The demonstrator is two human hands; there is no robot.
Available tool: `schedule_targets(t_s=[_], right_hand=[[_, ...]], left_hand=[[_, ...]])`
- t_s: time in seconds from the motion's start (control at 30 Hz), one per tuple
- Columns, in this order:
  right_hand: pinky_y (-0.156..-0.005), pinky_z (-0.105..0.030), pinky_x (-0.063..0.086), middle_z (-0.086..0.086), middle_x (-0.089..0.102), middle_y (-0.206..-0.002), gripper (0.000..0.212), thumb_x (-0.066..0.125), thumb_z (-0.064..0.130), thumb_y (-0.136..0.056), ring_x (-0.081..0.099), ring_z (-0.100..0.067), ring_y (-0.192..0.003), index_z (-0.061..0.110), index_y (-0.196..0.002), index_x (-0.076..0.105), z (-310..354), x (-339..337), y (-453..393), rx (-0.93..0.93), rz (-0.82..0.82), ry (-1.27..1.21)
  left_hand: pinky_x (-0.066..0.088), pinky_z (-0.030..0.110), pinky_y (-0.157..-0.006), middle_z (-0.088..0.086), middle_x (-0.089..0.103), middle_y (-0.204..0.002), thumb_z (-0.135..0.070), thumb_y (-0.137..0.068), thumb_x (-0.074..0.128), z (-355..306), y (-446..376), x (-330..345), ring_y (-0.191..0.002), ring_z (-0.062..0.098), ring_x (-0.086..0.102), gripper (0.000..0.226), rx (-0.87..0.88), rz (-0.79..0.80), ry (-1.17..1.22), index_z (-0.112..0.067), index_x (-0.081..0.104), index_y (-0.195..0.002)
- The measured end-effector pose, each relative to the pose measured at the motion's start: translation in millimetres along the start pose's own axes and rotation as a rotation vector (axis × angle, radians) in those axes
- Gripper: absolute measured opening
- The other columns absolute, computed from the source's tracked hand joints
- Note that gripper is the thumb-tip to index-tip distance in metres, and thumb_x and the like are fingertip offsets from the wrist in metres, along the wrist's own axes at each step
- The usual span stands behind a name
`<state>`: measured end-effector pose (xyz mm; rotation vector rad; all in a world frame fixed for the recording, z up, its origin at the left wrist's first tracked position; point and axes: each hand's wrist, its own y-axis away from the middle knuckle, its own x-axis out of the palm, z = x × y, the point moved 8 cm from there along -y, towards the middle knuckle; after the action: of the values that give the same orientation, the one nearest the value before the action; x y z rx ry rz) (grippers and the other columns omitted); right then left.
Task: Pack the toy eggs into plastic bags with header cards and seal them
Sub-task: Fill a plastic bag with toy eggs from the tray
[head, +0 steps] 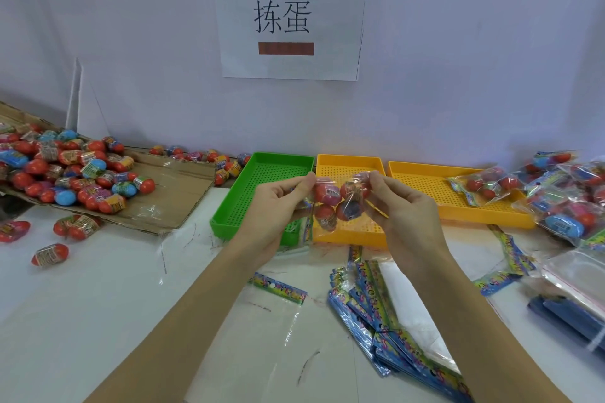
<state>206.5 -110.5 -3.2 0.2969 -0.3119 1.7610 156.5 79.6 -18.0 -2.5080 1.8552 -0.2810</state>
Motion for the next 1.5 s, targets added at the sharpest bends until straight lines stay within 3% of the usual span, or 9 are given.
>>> schedule_targets(t_s=[0.2, 0.37, 0.57, 0.7, 0.83, 1.0, 1.13, 1.27, 1.5], right_hand=[[-0.072, -0.02, 0.058, -0.007, 0.079, -0.098, 0.02, 0.072, 0.026, -0.093, 0.075, -0.012, -0.088, 0.01, -0.099, 0.08, -9, 9, -2, 0.102, 0.181, 0.129], [-0.071, -0.023, 0.059, -0.01, 0.079, -0.1, 0.019, 0.075, 0.02, -0.09, 0.075, -0.016, -0.089, 0.004, -0.099, 0.078, -12, 1, -5, 0.152, 0.135, 0.111], [-0.076, -0.024, 0.06, -0.003, 0.08, -0.099, 0.018, 0.067, 0.021, -0.099, 0.075, -0.012, -0.092, 0.015, -0.093, 0.083, -3, -1, -5, 0.047, 0.111, 0.167], [-0.068, -0.011, 0.046, 0.003, 0.071, -0.081, 0.013, 0.071, 0.03, -0.095, 0.061, -0.002, -0.075, 0.024, -0.098, 0.083, 31, -8, -2, -0.419, -0.055, 0.591], [-0.057, -0.022, 0.042, 0.007, 0.06, -0.055, 0.016, 0.073, 0.035, -0.094, 0.05, -0.009, -0.054, 0.026, -0.102, 0.083, 39, -7, -1, -0.571, -0.057, 0.737], [-0.081, -0.032, 0.063, 0.003, 0.08, -0.091, 0.021, 0.062, 0.029, -0.103, 0.077, -0.013, -0.088, 0.021, -0.113, 0.078, 30, 0, -7, -0.417, 0.11, 0.438], [-0.077, -0.033, 0.062, -0.004, 0.079, -0.087, 0.015, 0.062, 0.015, -0.103, 0.078, -0.018, -0.087, 0.019, -0.116, 0.069, 23, 6, -5, -0.399, 0.169, 0.415], [-0.087, -0.035, 0.06, -0.006, 0.077, -0.088, 0.049, 0.062, 0.002, -0.1, 0.077, -0.018, -0.092, 0.025, -0.141, 0.05, 17, 12, -5, -0.376, 0.243, 0.491], [-0.087, -0.033, 0.063, 0.002, 0.078, -0.109, 0.034, 0.064, 0.036, -0.099, 0.074, -0.011, -0.1, 0.024, -0.13, 0.065, 1, 14, -8, -0.158, 0.306, 0.555]], left_hand=[[0.053, 0.016, -0.063, 0.002, 0.08, -0.078, -0.032, -0.099, 0.068, -14, 6, -9, -0.066, 0.009, 0.072, 0.022, 0.179, -0.157, -0.139, -0.031, 0.084, -0.085], [0.061, 0.04, -0.071, 0.004, 0.078, -0.074, -0.048, -0.092, 0.067, -25, 5, -9, -0.072, 0.035, 0.07, 0.021, 0.285, -0.114, -0.339, -0.038, 0.083, -0.082], [0.05, 0.017, -0.055, -0.012, 0.062, -0.057, -0.038, -0.1, 0.058, -41, 11, -6, -0.055, 0.001, 0.068, 0.042, 0.582, -0.012, -0.671, -0.005, 0.077, -0.082], [0.047, 0.019, -0.051, -0.016, 0.062, -0.06, -0.038, -0.101, 0.058, -46, 19, -1, -0.048, -0.005, 0.054, 0.035, 0.749, -0.084, -0.825, -0.011, 0.082, -0.099], [0.054, 0.019, -0.05, -0.005, 0.073, -0.059, -0.039, -0.102, 0.057, -24, 9, -3, -0.048, 0.014, 0.071, 0.033, 0.396, 0.013, -0.49, -0.023, 0.077, -0.123], [0.063, 0.028, -0.083, 0.0, 0.079, -0.116, -0.031, -0.096, 0.065, -17, 1, -1, -0.099, 0.024, 0.078, 0.035, 0.241, 0.058, -0.186, -0.016, 0.075, -0.126], [0.057, 0.036, -0.102, 0.002, 0.074, -0.128, -0.027, -0.098, 0.067, -18, 1, -5, -0.122, 0.02, 0.069, 0.03, 0.217, 0.072, 0.025, -0.014, 0.076, -0.124], [0.05, 0.037, -0.109, 0.005, 0.077, -0.117, -0.024, -0.081, 0.077, -2, -5, -14, -0.114, 0.018, 0.07, 0.043, 0.015, -0.074, 0.438, -0.01, 0.071, -0.121], [0.057, 0.017, -0.072, 0.008, 0.08, -0.099, -0.02, -0.075, 0.083, -2, -4, -10, -0.084, 0.011, 0.075, 0.032, -0.049, -0.048, 0.319, -0.007, 0.076, -0.103]])
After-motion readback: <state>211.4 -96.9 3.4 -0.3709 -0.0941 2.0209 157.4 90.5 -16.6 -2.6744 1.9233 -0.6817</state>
